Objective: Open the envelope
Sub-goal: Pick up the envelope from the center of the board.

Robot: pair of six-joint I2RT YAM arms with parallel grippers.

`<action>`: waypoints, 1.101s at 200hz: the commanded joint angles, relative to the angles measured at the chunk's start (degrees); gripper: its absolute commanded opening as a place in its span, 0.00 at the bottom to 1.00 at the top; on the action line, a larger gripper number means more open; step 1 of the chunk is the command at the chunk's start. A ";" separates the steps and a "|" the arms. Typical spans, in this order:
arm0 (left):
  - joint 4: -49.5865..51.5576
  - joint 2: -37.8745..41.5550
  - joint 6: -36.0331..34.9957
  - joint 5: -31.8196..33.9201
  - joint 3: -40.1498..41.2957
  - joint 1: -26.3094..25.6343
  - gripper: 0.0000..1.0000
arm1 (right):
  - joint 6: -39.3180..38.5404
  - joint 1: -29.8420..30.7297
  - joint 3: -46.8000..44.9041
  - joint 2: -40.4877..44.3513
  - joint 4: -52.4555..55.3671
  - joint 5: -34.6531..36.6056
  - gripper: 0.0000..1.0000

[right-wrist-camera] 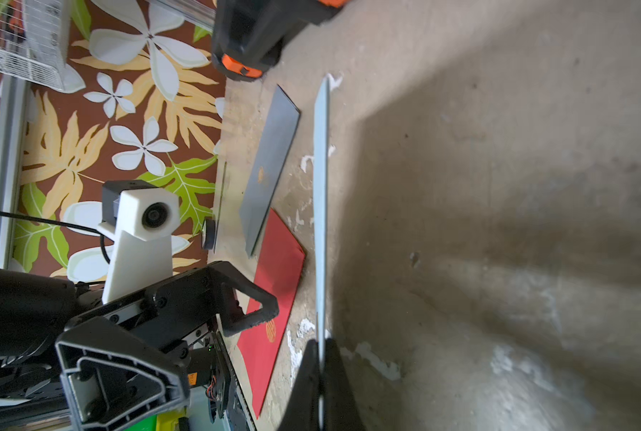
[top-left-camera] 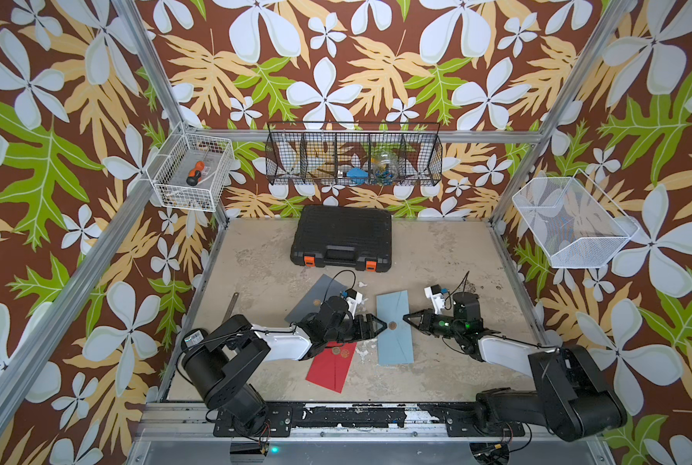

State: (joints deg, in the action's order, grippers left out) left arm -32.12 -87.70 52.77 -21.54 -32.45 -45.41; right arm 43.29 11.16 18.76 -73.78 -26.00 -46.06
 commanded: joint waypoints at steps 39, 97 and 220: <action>2.14 16.47 -9.55 13.52 2.60 -0.03 0.86 | -3.65 0.27 -1.84 18.92 -3.73 5.15 0.00; -8.18 24.84 -9.77 -12.51 6.08 13.53 0.91 | -2.75 4.36 1.27 24.08 -12.73 -2.54 0.00; -31.31 18.20 2.71 -22.20 6.37 14.65 0.76 | -0.13 7.94 10.76 17.94 -12.19 -12.47 0.00</action>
State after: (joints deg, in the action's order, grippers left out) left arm -60.45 -69.32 55.31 -42.72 -25.34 -30.85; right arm 42.33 18.41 28.69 -55.07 -35.97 -55.96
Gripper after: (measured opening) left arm 0.758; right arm 0.057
